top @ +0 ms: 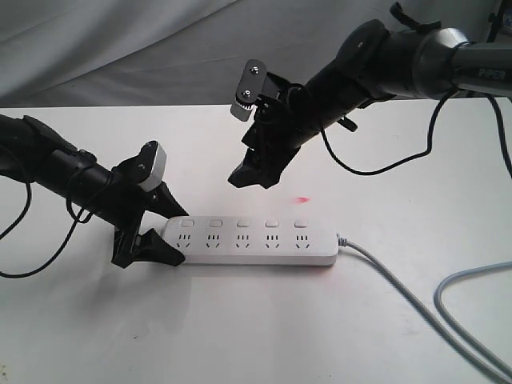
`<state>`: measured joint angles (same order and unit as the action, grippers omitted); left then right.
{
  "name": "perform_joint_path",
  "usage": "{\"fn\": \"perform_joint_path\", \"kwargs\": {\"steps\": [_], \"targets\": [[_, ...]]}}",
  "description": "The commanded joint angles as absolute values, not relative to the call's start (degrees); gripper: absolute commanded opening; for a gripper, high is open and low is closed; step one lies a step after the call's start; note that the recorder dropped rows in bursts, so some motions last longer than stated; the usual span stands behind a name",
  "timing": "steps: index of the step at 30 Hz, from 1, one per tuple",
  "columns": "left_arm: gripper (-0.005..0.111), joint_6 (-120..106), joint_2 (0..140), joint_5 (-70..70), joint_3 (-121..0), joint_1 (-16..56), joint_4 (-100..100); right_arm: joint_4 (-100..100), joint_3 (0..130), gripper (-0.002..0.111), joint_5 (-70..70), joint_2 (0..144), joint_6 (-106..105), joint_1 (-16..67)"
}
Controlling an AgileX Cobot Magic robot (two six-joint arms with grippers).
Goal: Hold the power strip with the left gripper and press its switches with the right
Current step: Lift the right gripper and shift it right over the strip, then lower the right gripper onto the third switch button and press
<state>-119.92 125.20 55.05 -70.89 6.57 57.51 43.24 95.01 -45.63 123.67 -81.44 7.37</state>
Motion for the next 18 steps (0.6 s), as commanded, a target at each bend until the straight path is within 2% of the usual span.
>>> {"fn": "perform_joint_path", "kwargs": {"steps": [1, 18], "targets": [[0.039, -120.04, 125.26, 53.9, -70.71, 6.87, 57.61, 42.99, 94.77, 0.073, -46.01, 123.27, -82.23, 7.16], [0.039, -120.04, 125.26, 53.9, -70.71, 6.87, 57.61, 42.99, 92.34, 0.073, -43.58, 123.96, -83.08, 7.37]]}}
